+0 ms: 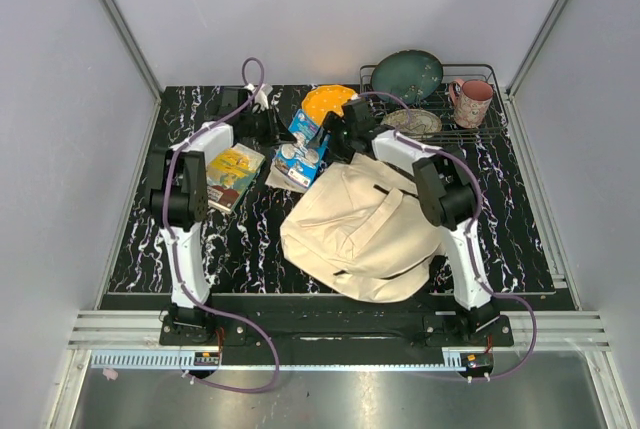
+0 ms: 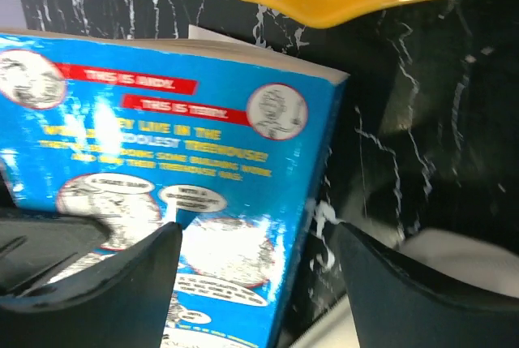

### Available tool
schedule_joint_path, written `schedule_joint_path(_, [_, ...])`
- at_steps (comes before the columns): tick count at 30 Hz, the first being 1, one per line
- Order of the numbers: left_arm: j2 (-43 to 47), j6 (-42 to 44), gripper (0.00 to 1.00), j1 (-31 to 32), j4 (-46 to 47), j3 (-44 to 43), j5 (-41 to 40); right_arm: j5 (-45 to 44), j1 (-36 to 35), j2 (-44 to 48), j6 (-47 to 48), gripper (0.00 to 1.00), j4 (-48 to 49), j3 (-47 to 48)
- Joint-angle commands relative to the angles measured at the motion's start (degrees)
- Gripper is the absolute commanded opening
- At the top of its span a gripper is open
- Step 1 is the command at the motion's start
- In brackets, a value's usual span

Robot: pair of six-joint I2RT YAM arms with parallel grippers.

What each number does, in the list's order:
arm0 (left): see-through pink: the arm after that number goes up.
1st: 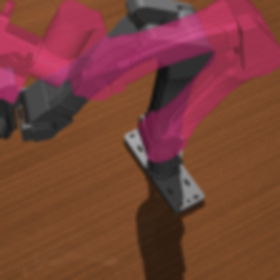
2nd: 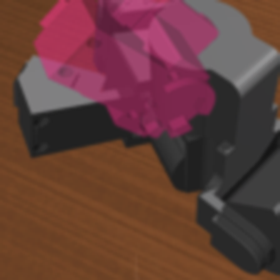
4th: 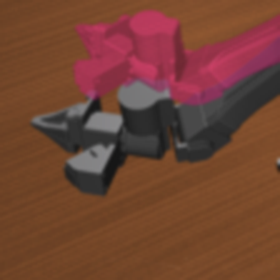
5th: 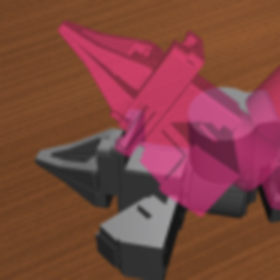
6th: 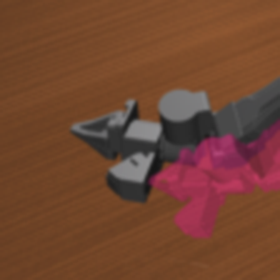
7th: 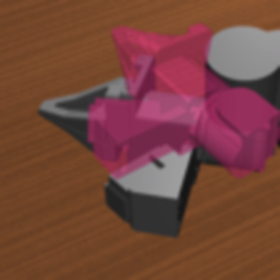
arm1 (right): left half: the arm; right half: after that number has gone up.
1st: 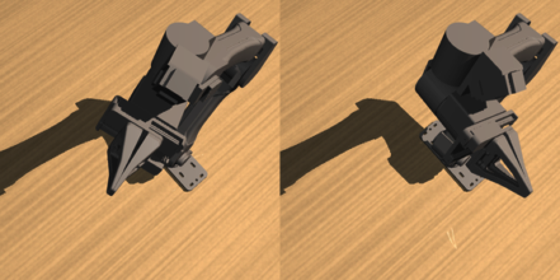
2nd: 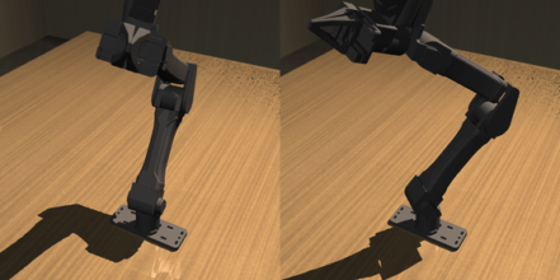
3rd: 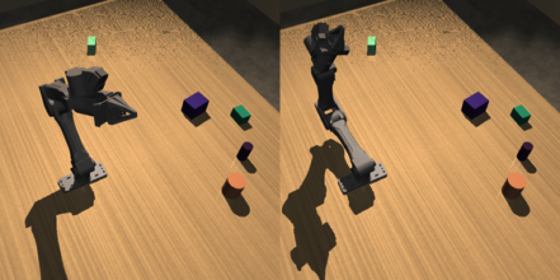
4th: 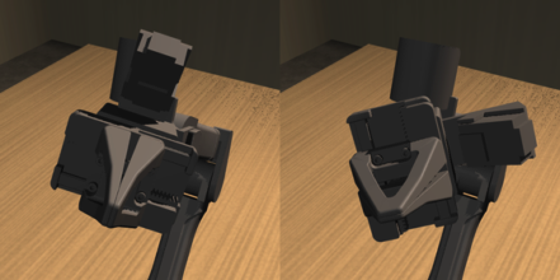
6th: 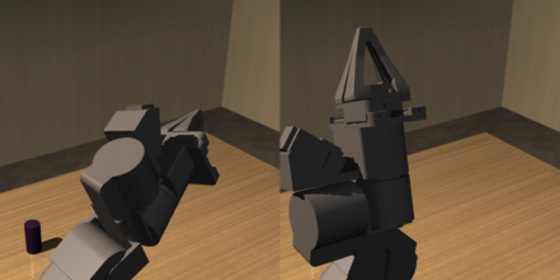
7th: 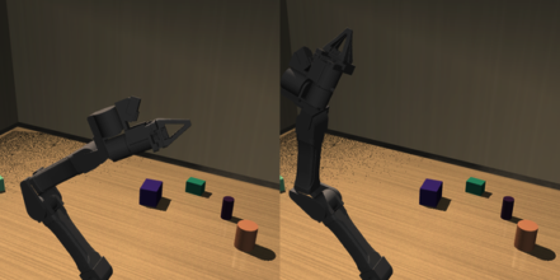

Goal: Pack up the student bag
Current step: Pick up the book from the center of the board.

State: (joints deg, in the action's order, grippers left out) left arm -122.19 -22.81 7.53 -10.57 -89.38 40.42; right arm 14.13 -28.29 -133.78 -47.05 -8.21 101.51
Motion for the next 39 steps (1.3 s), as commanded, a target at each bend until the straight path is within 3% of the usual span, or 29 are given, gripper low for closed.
schedule_joint_path(1, [13.28,-4.43,0.00,0.03,1.50,-1.23,-0.35,2.57,2.62,14.47,-0.33,0.84,6.00,-7.37])
schedule_joint_path(8, [25.15,-9.18,0.00,-0.50,3.97,-0.09,-1.58,7.12,3.16,26.98,-3.31,0.87,16.01,-21.34])
schedule_joint_path(13, [30.16,-10.50,0.00,-0.50,5.20,3.76,-0.61,12.49,3.07,35.14,-10.25,0.88,33.85,-33.82])
schedule_joint_path(22, [37.55,-14.63,0.00,-0.50,11.78,13.97,-0.26,13.39,-0.44,49.64,-11.22,0.89,42.92,-49.03])
schedule_joint_path(28, [41.68,-18.06,0.00,0.99,16.27,18.71,3.52,14.79,-1.32,49.84,-14.56,0.89,45.81,-55.10])
schedule_joint_path(33, [45.98,-17.71,0.00,3.01,14.79,20.74,5.97,13.55,-2.12,50.37,-13.07,0.90,44.33,-55.46])
schedule_joint_path(39, [50.99,-16.48,0.00,3.98,11.89,25.04,6.16,15.93,-2.38,50.89,-16.05,0.90,51.09,-57.56])
